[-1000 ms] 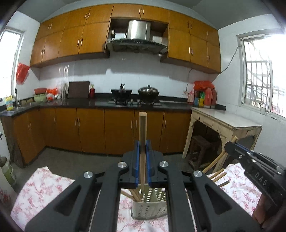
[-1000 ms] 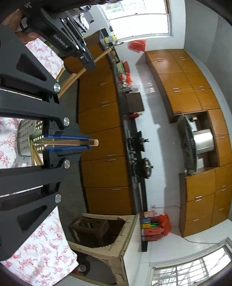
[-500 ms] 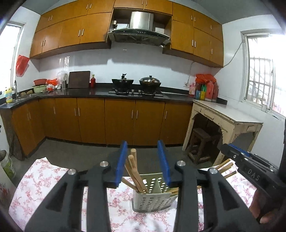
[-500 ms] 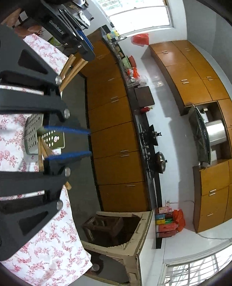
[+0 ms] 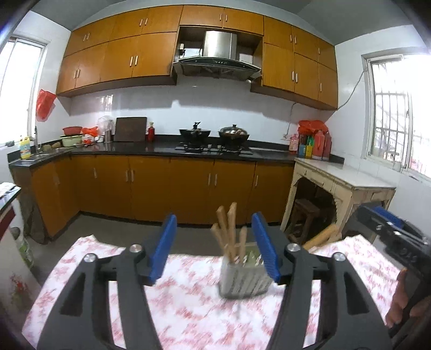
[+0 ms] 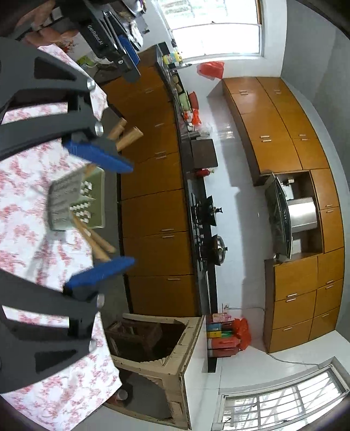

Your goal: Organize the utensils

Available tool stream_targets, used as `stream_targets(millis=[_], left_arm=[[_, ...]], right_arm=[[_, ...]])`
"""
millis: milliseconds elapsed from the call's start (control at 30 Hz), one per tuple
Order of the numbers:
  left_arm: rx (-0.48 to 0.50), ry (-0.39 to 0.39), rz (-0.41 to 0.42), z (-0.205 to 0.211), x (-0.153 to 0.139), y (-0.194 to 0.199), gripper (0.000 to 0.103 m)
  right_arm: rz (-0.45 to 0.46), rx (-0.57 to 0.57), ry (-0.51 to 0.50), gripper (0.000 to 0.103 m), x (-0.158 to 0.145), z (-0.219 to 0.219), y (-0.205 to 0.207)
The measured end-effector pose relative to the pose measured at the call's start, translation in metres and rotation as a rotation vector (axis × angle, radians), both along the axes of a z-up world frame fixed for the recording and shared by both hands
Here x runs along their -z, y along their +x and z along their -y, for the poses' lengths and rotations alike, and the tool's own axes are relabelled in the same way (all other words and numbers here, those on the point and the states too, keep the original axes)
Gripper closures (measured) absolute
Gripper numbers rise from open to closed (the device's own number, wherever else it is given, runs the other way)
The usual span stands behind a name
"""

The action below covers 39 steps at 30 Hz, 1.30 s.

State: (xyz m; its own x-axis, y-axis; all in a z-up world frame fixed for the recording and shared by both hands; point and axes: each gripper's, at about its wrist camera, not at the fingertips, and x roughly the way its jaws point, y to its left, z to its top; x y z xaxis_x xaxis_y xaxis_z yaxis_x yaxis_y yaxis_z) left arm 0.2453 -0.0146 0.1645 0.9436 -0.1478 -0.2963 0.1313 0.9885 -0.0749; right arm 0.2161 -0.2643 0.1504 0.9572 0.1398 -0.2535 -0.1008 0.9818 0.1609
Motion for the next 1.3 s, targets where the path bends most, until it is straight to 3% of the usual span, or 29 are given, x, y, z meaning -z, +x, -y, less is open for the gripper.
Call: stream_targets(millis=[67,133,200,267,433,633,800,933,1300], left_arm=[[-0.003,0.014,-0.003,-0.008,0.008,-0.022,0.034],[-0.008,0.034,0.002,-0.017,0.017,-0.047,0.023],[-0.011,0.045,0.009,-0.025,0.029,-0.075,0.009],[-0.010,0.061,0.007,-0.030,0.042,-0.101,0.004],[-0.011,0.126,-0.026,-0.030,0.078,-0.146,0.004],[-0.034,0.088,-0.087,-0.033,0.121,-0.187,0.004],[-0.063,0.101,-0.101,-0.031,0.141,-0.207,0.004],[-0.070,0.088,-0.126,-0.031,0.152,-0.214,0.004],[-0.062,0.090,-0.141,-0.024,0.163,-0.224,0.004]], right_arm=[[-0.002,-0.004,0.001,0.011,0.009,-0.001,-0.021],[0.002,-0.008,-0.003,0.004,0.019,-0.003,-0.043],[0.011,-0.002,-0.022,0.002,0.028,-0.006,-0.065],[0.022,-0.004,-0.057,0.002,0.038,-0.011,-0.086],[0.004,0.002,-0.073,0.002,0.069,-0.019,-0.129],[-0.028,0.025,-0.092,0.002,0.110,-0.020,-0.162],[-0.093,0.016,-0.036,0.002,0.134,-0.015,-0.177],[-0.145,0.002,-0.025,0.002,0.154,-0.016,-0.188],[-0.154,0.002,-0.026,0.002,0.166,-0.020,-0.205]])
